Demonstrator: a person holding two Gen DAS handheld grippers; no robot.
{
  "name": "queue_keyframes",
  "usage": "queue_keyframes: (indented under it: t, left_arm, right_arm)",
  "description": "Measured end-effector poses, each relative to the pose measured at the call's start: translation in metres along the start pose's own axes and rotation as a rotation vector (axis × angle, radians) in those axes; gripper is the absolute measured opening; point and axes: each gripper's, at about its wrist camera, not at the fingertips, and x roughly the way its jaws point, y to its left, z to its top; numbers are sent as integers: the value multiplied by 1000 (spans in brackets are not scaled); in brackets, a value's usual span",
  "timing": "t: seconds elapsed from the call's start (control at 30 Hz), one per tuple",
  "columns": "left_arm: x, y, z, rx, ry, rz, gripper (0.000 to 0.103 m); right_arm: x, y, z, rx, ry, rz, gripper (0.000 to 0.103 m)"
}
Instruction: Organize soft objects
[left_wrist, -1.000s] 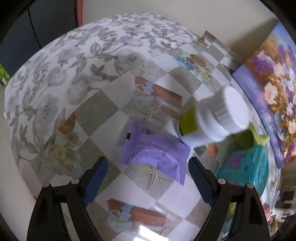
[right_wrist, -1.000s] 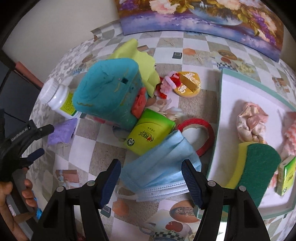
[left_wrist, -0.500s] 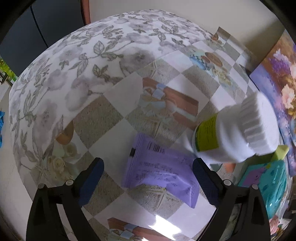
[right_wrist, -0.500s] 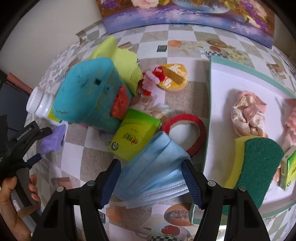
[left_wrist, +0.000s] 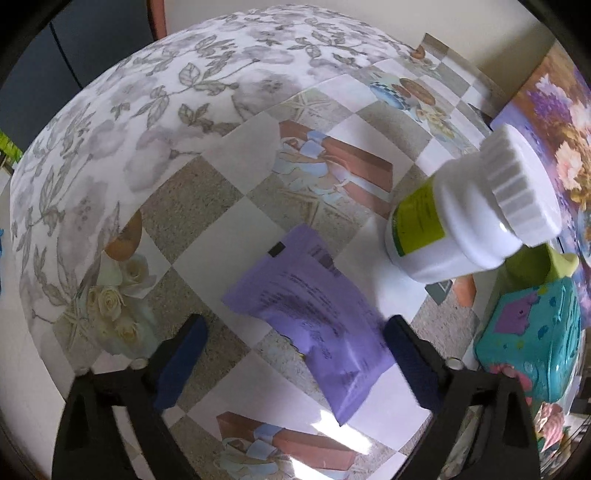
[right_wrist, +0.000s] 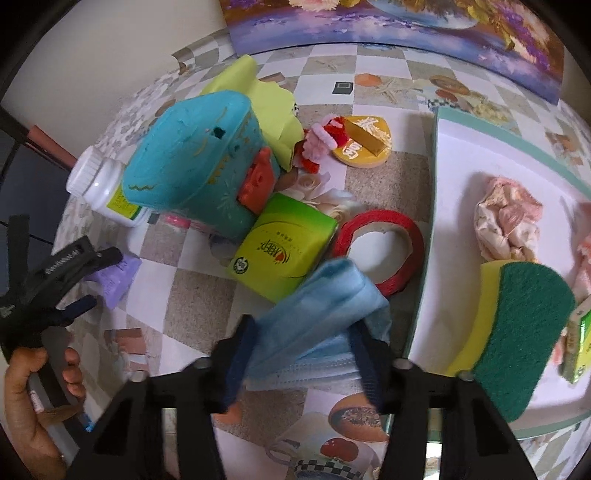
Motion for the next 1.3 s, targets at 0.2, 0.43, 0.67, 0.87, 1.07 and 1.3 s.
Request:
queue_keyframes:
  t: [0.2, 0.43, 0.67, 0.87, 1.07, 1.3]
  left_arm:
    - [-7, -13, -5, 37, 4, -67, 48]
    - [-11, -21, -13, 51, 15, -116, 41]
    - [-40, -18, -27, 50, -30, -161, 41]
    - [-85, -18, -31, 71, -123, -205, 41]
    - [-140, -44, -32, 150, -229, -279, 41]
    - [-175, -93, -35, 234, -257, -347, 41]
  right_arm:
    - [-4, -8, -5, 9, -3, 45, 24]
    - [-18, -18, -4, 28, -30, 85, 12]
    - [-39, -22, -3, 29, -82, 116, 11]
    - [-64, -23, 0, 29, -156, 115, 11]
    - [-94, -26, 5, 40, -240, 105, 11]
    - [-137, -40, 5, 43, -347, 58, 11]
